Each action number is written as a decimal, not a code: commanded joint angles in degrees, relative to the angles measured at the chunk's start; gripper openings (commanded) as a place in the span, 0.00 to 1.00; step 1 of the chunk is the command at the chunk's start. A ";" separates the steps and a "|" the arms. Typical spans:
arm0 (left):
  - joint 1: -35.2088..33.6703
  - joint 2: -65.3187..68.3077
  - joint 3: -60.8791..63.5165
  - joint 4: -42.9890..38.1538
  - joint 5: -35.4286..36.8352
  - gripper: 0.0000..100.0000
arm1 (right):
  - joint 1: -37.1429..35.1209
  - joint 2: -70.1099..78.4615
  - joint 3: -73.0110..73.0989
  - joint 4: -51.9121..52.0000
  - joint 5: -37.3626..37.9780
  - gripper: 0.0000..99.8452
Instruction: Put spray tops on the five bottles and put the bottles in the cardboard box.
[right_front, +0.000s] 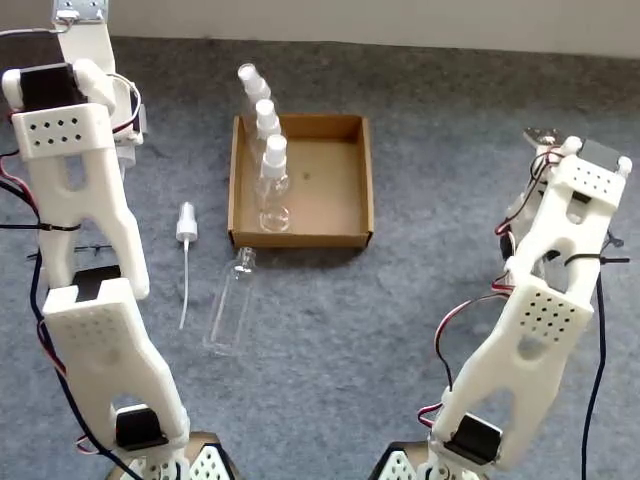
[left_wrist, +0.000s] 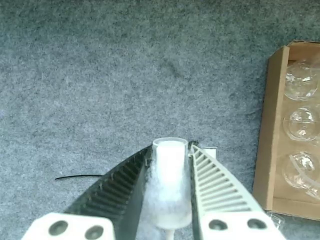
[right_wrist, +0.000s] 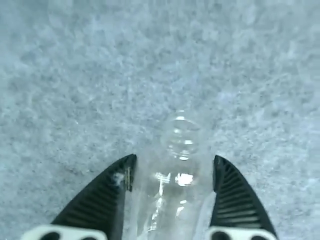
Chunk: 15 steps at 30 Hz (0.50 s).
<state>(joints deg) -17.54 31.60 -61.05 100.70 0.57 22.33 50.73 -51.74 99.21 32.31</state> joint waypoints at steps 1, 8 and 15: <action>-0.48 -3.56 -0.22 -0.26 -0.44 0.09 | -2.07 -1.27 -9.27 2.07 -0.44 0.01; -0.31 -3.65 2.51 -0.26 -0.53 0.09 | -4.79 -8.22 -12.88 2.07 -5.19 0.00; 2.24 -3.65 12.26 -0.62 -3.43 0.09 | -10.59 -26.33 8.22 1.98 -7.65 0.00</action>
<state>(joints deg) -17.54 31.60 -52.09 100.70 -0.48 14.86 35.52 -50.77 100.09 25.54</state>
